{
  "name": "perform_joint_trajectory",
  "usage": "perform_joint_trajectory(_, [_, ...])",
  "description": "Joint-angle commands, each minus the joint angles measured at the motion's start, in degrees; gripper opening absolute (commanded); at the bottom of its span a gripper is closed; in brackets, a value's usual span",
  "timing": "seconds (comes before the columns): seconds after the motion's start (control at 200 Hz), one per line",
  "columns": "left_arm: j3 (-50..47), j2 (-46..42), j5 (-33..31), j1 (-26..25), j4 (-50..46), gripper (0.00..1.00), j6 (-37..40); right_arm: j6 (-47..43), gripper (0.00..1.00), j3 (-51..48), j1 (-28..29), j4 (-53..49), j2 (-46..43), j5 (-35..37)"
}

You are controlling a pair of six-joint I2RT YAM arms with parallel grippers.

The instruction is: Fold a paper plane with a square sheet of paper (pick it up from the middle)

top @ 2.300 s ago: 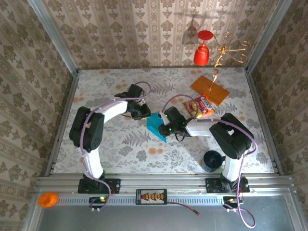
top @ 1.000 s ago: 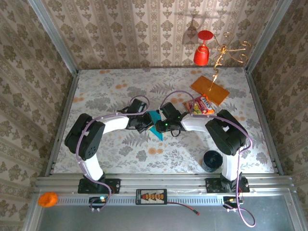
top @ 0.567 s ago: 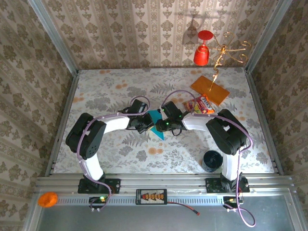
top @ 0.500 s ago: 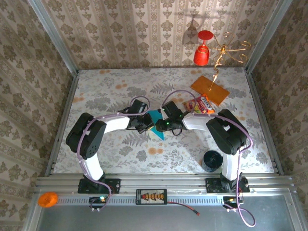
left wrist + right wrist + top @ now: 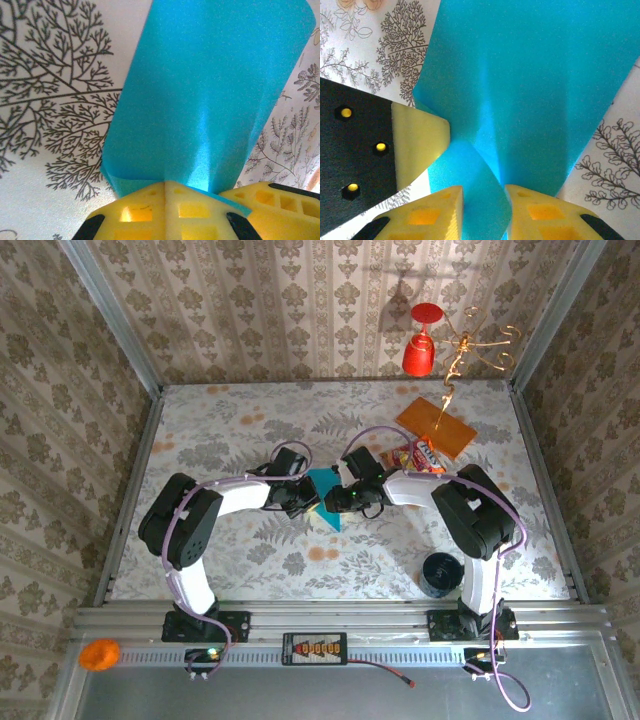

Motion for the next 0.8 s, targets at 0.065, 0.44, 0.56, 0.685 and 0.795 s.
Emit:
perform_joint_trajectory(0.065, [0.48, 0.97, -0.80, -0.15, 0.51, 0.03, 0.21, 1.13, 0.28, 0.97, -0.62, -1.72, -1.60, -3.88])
perform_joint_trajectory(0.44, [5.82, -0.31, -0.56, 0.93, -4.54, 0.07, 6.34, 0.61, 0.12, 0.93, -0.80, -1.63, -1.46, -0.98])
perform_joint_trajectory(0.56, [8.28, 1.49, -0.07, 2.67, -7.01, 0.09, 9.80, 0.41, 0.11, 0.69, -0.80, -1.38, -1.42, -0.73])
perform_joint_trajectory(0.685, [11.85, 4.89, 0.80, 3.89, -9.91, 0.09, 13.61, 0.01, 0.11, 0.45, -0.80, -1.24, -1.68, -0.77])
perform_joint_trajectory(0.795, [15.28, 7.65, 0.85, 4.58, -12.93, 0.09, 16.50, -0.27, 0.10, 0.46, -0.80, -1.20, -1.63, -0.81])
